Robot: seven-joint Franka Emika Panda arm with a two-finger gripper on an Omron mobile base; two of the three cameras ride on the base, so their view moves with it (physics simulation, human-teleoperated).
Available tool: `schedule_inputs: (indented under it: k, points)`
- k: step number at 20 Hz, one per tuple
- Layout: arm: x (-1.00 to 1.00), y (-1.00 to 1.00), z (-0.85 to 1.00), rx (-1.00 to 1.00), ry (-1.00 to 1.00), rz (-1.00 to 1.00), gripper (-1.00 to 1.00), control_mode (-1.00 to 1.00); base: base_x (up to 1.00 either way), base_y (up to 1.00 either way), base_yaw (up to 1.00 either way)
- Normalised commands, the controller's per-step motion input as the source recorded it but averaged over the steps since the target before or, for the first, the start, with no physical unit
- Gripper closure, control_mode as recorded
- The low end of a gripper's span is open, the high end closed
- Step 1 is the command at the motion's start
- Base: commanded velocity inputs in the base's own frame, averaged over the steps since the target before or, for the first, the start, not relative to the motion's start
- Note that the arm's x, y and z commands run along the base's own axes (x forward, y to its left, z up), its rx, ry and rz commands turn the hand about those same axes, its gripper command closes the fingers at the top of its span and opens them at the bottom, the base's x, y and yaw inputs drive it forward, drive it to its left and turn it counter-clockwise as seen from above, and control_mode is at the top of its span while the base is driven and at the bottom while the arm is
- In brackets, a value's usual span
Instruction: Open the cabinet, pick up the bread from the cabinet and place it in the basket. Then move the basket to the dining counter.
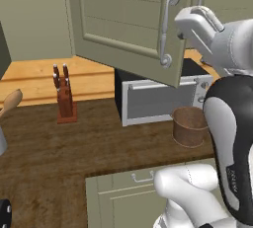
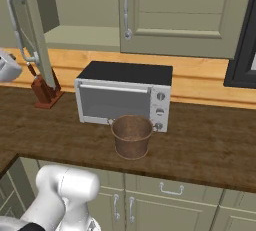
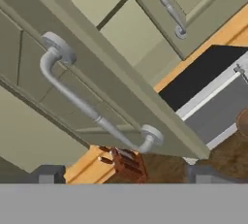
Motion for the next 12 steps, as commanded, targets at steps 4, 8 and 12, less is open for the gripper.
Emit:
schedule_inputs:
  k: [4, 8, 12]
  points:
    - [0.06, -1.0, -0.05, 0.33, 0.04, 0.2, -1.0, -1.0, 0.0, 0.0, 0.0]
    - [0.24, -1.0, -0.2, 0.34, 0.01, 0.16, -1.0, -1.0, 0.0, 0.0, 0.0]
    - [0.43, -0.41, -0.16, 0.37, 0.12, 0.09, -1.0, -1.0, 0.0, 0.0, 0.0]
